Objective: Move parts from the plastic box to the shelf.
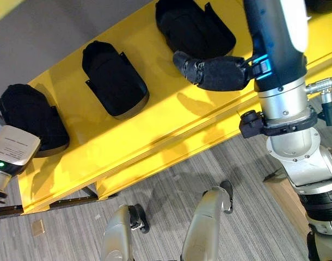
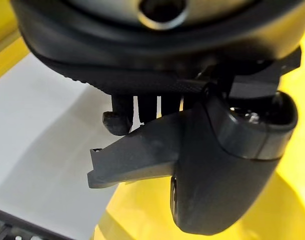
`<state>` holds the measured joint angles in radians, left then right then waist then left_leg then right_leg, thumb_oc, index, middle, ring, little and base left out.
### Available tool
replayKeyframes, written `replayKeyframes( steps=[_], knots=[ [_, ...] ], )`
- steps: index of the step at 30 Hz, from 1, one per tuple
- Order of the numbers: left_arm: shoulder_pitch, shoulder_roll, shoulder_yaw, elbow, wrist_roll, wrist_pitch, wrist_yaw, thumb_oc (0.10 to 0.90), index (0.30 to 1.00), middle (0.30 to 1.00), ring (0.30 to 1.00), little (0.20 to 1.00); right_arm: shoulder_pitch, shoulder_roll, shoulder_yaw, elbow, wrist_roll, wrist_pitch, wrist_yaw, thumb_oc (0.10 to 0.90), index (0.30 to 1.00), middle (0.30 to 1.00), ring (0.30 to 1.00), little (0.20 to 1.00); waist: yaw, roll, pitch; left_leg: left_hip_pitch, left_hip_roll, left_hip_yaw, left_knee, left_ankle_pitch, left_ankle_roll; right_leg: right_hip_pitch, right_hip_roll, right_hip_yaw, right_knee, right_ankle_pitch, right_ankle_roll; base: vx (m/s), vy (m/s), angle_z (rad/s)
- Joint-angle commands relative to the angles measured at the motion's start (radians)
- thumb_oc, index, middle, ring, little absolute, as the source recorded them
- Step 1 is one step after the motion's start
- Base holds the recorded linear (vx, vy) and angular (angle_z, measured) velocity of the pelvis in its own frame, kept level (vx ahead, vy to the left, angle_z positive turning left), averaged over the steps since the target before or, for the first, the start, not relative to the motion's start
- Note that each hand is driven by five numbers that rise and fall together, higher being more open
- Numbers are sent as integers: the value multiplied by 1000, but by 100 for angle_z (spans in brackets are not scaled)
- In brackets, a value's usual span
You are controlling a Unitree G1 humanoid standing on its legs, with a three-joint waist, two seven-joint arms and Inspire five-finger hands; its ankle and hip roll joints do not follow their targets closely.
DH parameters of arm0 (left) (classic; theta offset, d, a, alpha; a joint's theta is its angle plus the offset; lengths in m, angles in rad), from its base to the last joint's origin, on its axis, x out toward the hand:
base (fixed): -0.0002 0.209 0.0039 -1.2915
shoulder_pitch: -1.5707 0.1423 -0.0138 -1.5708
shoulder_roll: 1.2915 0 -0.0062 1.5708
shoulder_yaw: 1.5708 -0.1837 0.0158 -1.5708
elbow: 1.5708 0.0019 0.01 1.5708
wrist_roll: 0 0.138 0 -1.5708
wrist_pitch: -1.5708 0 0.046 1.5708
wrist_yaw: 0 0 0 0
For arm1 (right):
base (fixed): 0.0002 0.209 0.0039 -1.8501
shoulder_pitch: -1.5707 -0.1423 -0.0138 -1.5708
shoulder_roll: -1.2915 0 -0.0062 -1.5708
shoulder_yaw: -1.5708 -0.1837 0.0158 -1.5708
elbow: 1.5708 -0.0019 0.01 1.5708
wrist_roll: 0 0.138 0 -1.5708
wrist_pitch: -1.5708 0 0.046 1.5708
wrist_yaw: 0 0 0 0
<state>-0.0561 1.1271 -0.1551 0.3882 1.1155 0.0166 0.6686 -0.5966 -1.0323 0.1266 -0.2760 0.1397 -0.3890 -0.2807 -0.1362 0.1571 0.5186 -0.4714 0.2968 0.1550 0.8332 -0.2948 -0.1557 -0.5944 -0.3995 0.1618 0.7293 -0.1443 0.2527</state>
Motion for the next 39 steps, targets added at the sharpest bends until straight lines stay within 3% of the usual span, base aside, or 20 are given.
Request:
replayKeyframes(
  steps=[1,5,20,21,22,26,34,37,39],
  knots=[
    [51,66,-24,67,67,-8,49,400,300,300,300,300,-144,-7,-17,-95,-8,-43,-49,900,1000,1000,1000,1000,13,-26,-48,22,28,-25,-67,7,40,33,13,-62,-31,-22,-57,-46,-19,1],
    [-24,115,-31,105,76,-63,76,400,300,300,300,300,-122,3,-20,-112,-34,-33,-74,900,1000,1000,1000,1000,7,-30,-30,-13,35,-26,-19,-47,47,38,-10,-68,-46,-5,-37,-108,-46,4],
    [-92,173,-63,119,99,-85,80,400,300,300,300,300,-125,21,-22,-112,-47,-30,-128,900,1000,1000,1000,1000,21,-61,-16,-36,72,-33,-13,-46,36,51,-12,-94,-111,39,-9,-56,-55,0],
    [-87,167,-64,131,97,-72,92,594,572,572,572,572,-126,22,-20,-113,-52,-28,-130,900,1000,1000,1000,1000,22,-63,-18,-36,76,-34,-13,-46,34,51,-12,-94,-111,39,-7,-15,-30,-1],
    [-83,161,-61,136,89,-60,91,900,1000,1000,1000,1000,-125,24,-21,-115,-50,-25,-127,900,1000,1000,1000,1000,23,-64,-18,-35,78,-35,-13,-46,33,53,-12,-94,-112,39,-7,-15,-34,-2],
    [-98,150,-67,143,33,-75,31,900,1000,1000,1000,1000,-122,30,-21,-122,-48,-10,-125,900,1000,1000,1000,1000,21,-68,-21,-31,83,-36,-14,-45,31,53,-10,-91,-109,39,-4,-3,-20,3],
    [-93,140,-78,116,75,-139,-27,900,1000,1000,1000,1000,-102,32,-39,-129,-47,-11,-106,900,1000,1000,1000,1000,23,-72,-29,-12,92,-39,-39,-34,21,59,-10,-93,-111,38,0,-2,-15,0],
    [-85,132,-97,120,48,-240,-35,900,1000,1000,1000,1000,-99,24,-39,-135,-38,-10,-104,900,1000,1000,1000,1000,20,-71,-31,-4,98,-37,-47,-28,17,62,-11,-90,-110,38,2,0,0,0],
    [-68,145,-89,77,59,-252,-40,900,1000,1000,1000,1000,-93,12,-45,-133,-21,-13,-98,900,1000,1000,1000,1000,23,-68,-33,4,98,-36,-56,-26,14,66,-13,-92,-113,37,2,0,0,0]
  ],
)
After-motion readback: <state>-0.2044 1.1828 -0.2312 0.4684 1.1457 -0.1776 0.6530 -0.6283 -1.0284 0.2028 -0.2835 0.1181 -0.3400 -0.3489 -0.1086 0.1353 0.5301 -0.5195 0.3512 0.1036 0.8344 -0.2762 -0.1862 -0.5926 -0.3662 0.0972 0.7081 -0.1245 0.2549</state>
